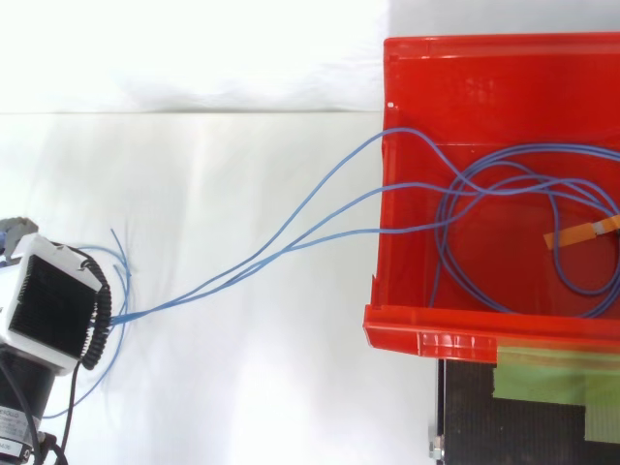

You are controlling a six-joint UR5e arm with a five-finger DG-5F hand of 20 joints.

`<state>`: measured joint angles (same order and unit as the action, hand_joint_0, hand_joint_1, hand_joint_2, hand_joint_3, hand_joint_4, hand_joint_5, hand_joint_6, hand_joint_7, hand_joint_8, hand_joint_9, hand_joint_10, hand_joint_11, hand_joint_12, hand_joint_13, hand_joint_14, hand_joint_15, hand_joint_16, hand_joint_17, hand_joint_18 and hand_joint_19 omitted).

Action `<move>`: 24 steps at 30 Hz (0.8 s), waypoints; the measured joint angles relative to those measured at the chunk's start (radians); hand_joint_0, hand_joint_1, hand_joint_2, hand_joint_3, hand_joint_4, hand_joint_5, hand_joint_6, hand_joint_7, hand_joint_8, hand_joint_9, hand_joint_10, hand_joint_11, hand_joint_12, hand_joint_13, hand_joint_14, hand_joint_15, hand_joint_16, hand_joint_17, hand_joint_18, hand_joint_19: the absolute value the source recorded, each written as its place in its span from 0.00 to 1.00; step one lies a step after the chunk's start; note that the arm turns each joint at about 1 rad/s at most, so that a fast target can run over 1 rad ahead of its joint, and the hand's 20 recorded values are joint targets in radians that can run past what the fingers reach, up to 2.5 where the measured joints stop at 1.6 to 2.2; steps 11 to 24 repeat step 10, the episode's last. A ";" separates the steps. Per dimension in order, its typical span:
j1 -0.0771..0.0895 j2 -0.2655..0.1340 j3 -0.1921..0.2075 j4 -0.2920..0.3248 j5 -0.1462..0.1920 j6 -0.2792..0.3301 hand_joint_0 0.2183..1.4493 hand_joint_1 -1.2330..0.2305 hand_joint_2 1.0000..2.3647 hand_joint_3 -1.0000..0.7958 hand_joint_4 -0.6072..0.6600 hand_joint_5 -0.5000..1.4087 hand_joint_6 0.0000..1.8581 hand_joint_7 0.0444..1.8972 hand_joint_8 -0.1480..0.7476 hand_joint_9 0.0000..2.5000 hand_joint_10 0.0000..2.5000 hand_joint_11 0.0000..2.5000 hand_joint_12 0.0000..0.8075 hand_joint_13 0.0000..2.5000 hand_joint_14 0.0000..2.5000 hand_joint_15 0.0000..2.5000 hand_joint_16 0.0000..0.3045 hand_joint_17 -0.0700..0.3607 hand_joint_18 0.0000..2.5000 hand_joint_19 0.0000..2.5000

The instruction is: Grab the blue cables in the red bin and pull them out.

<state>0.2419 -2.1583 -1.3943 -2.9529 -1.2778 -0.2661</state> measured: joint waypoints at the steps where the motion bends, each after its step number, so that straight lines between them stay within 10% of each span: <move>1: 0.000 0.000 0.000 0.000 0.000 0.000 0.60 0.29 0.00 0.00 0.44 0.55 0.70 0.23 0.35 0.30 1.00 0.55 0.34 0.44 0.90 0.48 0.12 0.35 0.48 0.59; 24: 0.000 0.000 0.000 0.000 0.000 0.000 0.60 0.29 0.00 0.00 0.44 0.55 0.70 0.23 0.35 0.30 1.00 0.55 0.34 0.45 0.89 0.49 0.12 0.35 0.48 0.58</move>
